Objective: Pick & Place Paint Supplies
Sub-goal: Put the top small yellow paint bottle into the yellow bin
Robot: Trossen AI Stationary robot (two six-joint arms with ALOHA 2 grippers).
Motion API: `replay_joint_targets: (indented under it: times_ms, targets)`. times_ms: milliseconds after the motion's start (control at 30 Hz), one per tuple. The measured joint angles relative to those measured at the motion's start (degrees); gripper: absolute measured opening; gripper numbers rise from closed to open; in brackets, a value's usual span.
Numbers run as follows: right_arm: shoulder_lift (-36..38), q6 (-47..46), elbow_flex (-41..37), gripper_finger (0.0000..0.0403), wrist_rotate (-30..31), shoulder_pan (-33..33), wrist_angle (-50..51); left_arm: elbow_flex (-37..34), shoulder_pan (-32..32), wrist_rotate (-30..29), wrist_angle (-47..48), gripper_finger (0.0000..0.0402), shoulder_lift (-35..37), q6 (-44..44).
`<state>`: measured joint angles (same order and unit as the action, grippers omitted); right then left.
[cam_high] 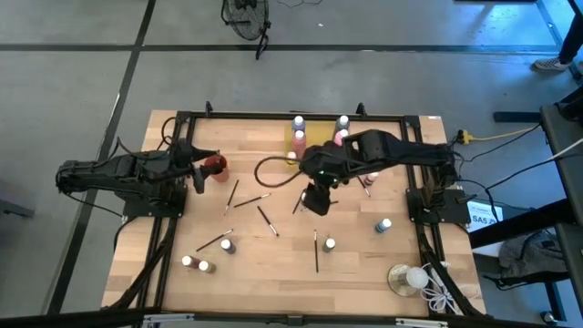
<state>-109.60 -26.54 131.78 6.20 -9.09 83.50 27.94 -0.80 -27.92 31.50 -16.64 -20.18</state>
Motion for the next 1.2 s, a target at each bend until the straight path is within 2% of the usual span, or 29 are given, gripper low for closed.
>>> replay_joint_targets:
  times_ms: [167,333,500,600,767,967,1200]
  targets:
    - [0.0,0.3,-2.8,0.0238,-0.2,-0.4,1.7,0.0,0.0,0.5,0.0,0.0225,0.0,1.1]
    - [0.0,-5.2,-4.7,0.0277,5.6,0.1,4.6,0.0,0.0,0.5,0.1,0.0225,0.0,1.1]
    - [0.0,-5.6,-6.8,0.0285,5.8,0.5,5.8,0.0,0.0,0.5,0.5,0.0226,0.0,1.1]
    - [0.0,-7.6,-9.3,0.0283,3.6,0.8,4.2,0.0,0.0,0.5,0.5,0.0226,0.0,1.1]
    - [0.0,-13.3,-14.8,0.0282,-3.6,3.5,1.5,0.0,0.0,0.5,0.5,0.0226,0.0,1.0]
    - [0.0,-15.1,-20.2,0.0282,-6.5,6.6,-3.5,0.0,0.0,0.7,0.5,0.0226,0.0,0.9]
    - [0.0,-16.2,-24.6,0.0281,-6.8,8.2,-9.9,0.0,0.0,1.2,2.4,0.0226,0.0,0.9]
